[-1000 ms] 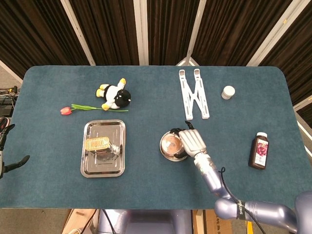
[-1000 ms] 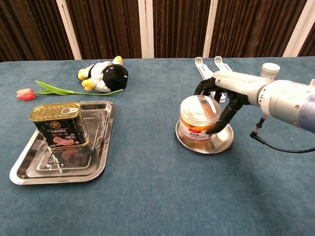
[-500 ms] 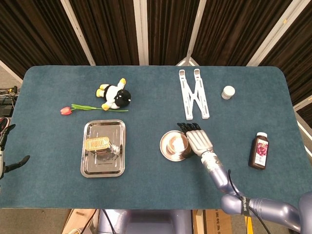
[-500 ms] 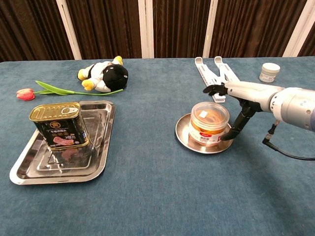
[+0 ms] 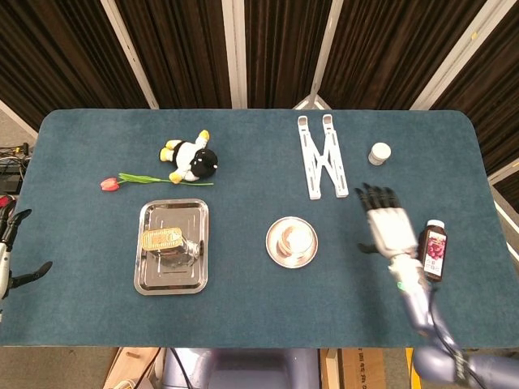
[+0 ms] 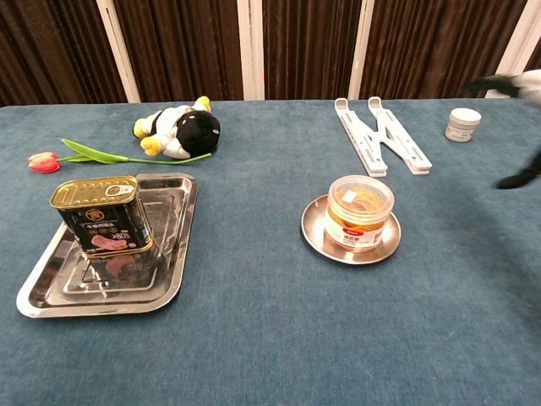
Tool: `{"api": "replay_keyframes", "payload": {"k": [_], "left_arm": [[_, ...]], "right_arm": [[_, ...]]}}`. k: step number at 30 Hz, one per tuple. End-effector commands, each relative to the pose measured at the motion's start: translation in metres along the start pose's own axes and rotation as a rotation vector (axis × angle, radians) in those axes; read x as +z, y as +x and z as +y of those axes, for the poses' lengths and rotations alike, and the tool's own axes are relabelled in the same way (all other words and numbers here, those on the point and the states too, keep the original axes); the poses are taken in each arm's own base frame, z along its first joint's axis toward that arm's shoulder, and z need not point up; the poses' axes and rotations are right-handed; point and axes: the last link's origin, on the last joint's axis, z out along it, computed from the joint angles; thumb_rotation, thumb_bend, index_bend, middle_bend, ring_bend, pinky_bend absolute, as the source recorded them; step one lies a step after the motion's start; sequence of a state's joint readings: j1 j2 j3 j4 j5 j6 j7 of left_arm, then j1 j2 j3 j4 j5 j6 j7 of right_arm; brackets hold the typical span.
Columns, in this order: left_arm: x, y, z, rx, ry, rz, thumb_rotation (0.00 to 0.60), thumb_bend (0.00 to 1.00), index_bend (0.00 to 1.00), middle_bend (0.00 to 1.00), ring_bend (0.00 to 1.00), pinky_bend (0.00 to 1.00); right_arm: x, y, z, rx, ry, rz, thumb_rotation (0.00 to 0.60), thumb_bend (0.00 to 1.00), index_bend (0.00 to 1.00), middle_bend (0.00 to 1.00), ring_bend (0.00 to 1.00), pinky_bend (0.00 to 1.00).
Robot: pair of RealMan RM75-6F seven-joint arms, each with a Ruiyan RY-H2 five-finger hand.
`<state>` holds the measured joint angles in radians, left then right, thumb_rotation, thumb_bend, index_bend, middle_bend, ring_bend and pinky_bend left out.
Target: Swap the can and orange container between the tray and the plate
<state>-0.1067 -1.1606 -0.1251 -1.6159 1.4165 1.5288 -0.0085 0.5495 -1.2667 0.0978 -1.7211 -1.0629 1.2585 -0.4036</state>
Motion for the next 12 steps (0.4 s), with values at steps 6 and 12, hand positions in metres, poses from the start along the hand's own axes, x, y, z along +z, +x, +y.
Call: {"api": "replay_keyframes", "payload": {"k": [6,12], "left_arm": [[-0.009,-0.003,0.002,0.047,0.01,-0.048,0.6,0.12,0.15,0.0,0.0,0.09],[-0.013,-0.004,0.004,0.066,0.012,-0.064,0.6,0.12,0.15,0.0,0.0,0.09]], "right_arm": [[-0.097,-0.014,0.086,-0.094,-0.111,0.11,0.6,0.07,0.02,0.0,0.0,0.0],[-0.107,-0.02,0.092,-0.116,-0.098,0.147,0.6,0.07,0.02,0.0,0.0,0.0]]}}
